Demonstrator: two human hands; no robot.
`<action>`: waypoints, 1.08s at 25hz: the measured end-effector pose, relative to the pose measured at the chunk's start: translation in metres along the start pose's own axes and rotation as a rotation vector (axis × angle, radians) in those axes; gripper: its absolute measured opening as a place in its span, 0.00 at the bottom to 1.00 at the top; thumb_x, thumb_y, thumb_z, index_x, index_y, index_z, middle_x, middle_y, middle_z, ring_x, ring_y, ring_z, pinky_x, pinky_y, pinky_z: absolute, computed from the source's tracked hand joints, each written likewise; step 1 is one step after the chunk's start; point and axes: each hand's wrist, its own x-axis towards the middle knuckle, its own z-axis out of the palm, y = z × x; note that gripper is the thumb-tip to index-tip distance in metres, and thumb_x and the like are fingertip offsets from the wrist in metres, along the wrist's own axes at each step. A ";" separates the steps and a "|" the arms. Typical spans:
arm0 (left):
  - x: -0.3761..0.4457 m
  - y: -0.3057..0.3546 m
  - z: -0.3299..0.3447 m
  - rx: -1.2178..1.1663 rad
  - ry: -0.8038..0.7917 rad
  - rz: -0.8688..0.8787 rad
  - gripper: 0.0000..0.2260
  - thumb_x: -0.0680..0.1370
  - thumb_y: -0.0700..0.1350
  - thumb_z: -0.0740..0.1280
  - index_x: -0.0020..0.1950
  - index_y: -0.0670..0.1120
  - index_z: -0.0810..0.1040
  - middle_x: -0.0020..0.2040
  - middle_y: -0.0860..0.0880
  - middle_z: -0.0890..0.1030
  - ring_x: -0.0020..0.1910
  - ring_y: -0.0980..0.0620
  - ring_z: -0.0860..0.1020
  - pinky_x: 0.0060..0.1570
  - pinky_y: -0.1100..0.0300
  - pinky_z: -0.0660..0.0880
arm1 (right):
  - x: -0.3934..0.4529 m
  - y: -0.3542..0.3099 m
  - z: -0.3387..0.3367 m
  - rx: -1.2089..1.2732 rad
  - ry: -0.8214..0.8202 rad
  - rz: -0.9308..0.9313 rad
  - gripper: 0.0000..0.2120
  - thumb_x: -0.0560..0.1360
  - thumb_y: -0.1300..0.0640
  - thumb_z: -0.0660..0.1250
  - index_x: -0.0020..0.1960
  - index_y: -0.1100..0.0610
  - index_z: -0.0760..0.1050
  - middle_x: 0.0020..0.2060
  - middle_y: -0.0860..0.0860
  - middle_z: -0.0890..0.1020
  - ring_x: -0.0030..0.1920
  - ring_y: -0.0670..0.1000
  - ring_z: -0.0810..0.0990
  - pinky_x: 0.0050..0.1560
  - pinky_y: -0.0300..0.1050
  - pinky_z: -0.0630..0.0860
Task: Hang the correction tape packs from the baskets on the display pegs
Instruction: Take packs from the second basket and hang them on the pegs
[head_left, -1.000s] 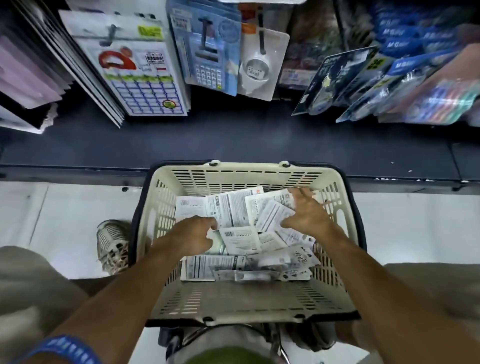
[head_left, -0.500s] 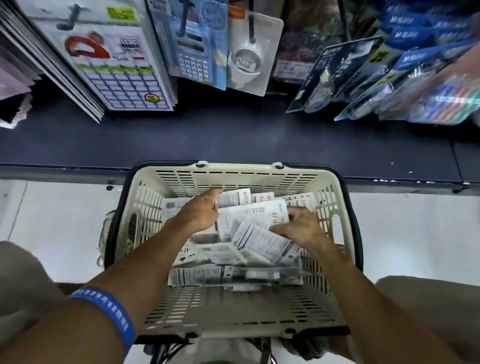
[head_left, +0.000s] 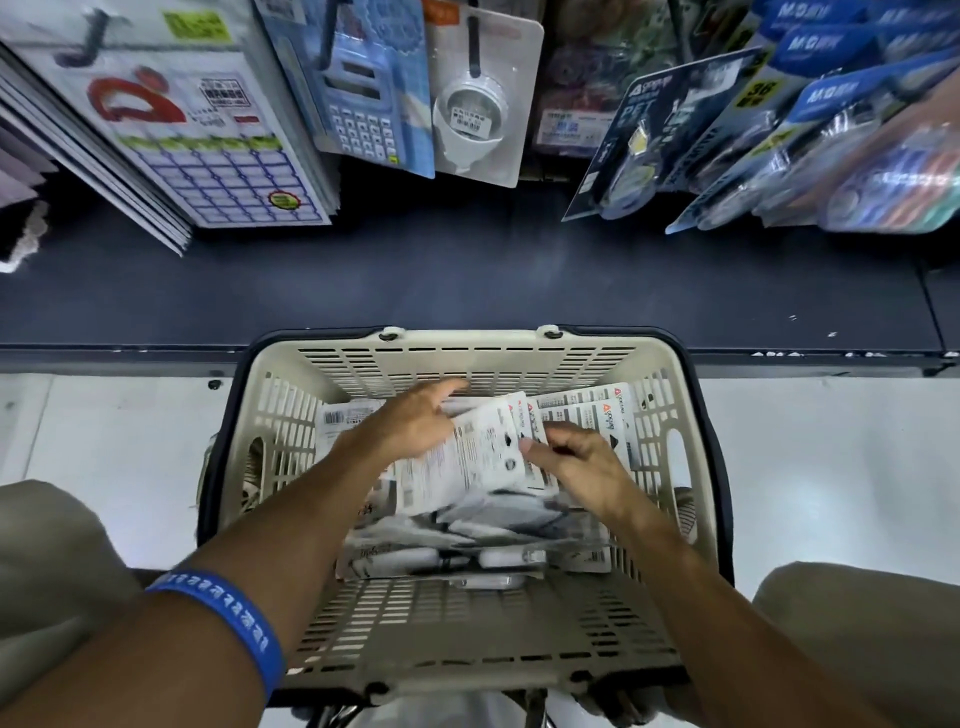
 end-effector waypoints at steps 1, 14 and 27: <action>0.004 0.000 -0.003 -0.075 -0.046 -0.058 0.33 0.79 0.38 0.63 0.77 0.66 0.62 0.76 0.44 0.69 0.46 0.49 0.84 0.45 0.53 0.84 | 0.001 0.000 0.004 0.023 -0.019 -0.021 0.04 0.76 0.47 0.73 0.47 0.46 0.84 0.47 0.42 0.85 0.55 0.47 0.81 0.68 0.53 0.72; 0.005 -0.011 0.002 0.389 -0.082 0.281 0.14 0.73 0.45 0.78 0.57 0.53 0.83 0.61 0.54 0.81 0.60 0.51 0.79 0.64 0.49 0.77 | 0.014 0.001 -0.010 -0.170 -0.264 0.145 0.12 0.71 0.49 0.75 0.54 0.40 0.85 0.57 0.40 0.85 0.64 0.48 0.76 0.68 0.53 0.65; -0.035 -0.002 -0.007 -0.099 0.102 0.463 0.08 0.73 0.49 0.78 0.49 0.48 0.85 0.48 0.51 0.83 0.50 0.51 0.82 0.55 0.44 0.78 | -0.029 -0.044 -0.022 0.087 0.116 -0.169 0.05 0.77 0.54 0.72 0.46 0.52 0.87 0.45 0.53 0.88 0.42 0.49 0.85 0.39 0.42 0.82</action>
